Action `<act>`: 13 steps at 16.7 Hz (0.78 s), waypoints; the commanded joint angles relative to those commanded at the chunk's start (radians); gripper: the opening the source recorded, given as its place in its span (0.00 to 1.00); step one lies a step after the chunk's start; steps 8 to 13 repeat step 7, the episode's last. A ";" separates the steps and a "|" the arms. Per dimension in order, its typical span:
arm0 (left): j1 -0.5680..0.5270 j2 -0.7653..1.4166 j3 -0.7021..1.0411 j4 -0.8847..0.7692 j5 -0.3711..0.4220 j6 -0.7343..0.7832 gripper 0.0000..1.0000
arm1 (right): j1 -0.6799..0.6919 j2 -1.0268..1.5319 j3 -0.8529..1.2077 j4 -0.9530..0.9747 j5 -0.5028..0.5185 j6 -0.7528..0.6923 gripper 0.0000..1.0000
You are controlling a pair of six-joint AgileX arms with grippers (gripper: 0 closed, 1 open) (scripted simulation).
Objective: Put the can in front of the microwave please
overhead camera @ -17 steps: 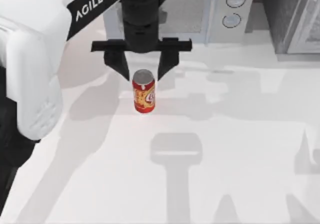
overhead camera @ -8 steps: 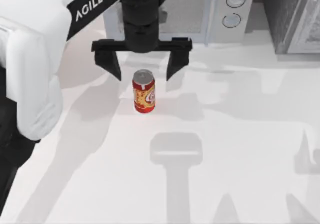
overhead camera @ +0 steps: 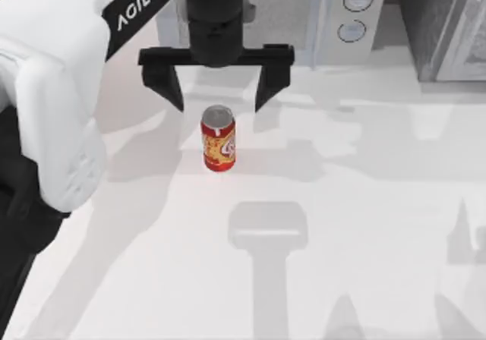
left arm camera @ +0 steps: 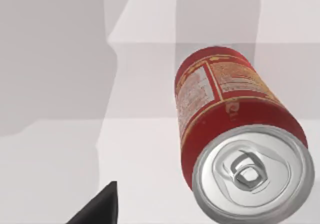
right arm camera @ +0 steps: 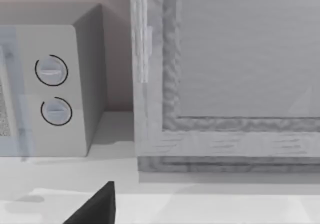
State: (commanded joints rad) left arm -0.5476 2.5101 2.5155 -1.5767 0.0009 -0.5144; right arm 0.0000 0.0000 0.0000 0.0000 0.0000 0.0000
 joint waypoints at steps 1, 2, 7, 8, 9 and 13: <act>0.000 0.013 0.042 -0.031 0.000 -0.001 1.00 | 0.000 0.000 0.000 0.000 0.000 0.000 1.00; 0.001 0.026 0.088 -0.062 0.000 -0.001 1.00 | 0.000 0.000 0.000 0.000 0.000 0.000 1.00; 0.002 0.057 0.206 -0.147 0.001 0.000 1.00 | 0.000 0.000 0.000 0.000 0.000 0.000 1.00; 0.002 0.057 0.206 -0.147 0.001 0.000 1.00 | 0.000 0.000 0.000 0.000 0.000 0.000 1.00; 0.002 0.057 0.206 -0.147 0.001 0.000 1.00 | 0.000 0.000 0.000 0.000 0.000 0.000 1.00; 0.002 0.057 0.206 -0.147 0.001 0.000 1.00 | 0.000 0.000 0.000 0.000 0.000 0.000 1.00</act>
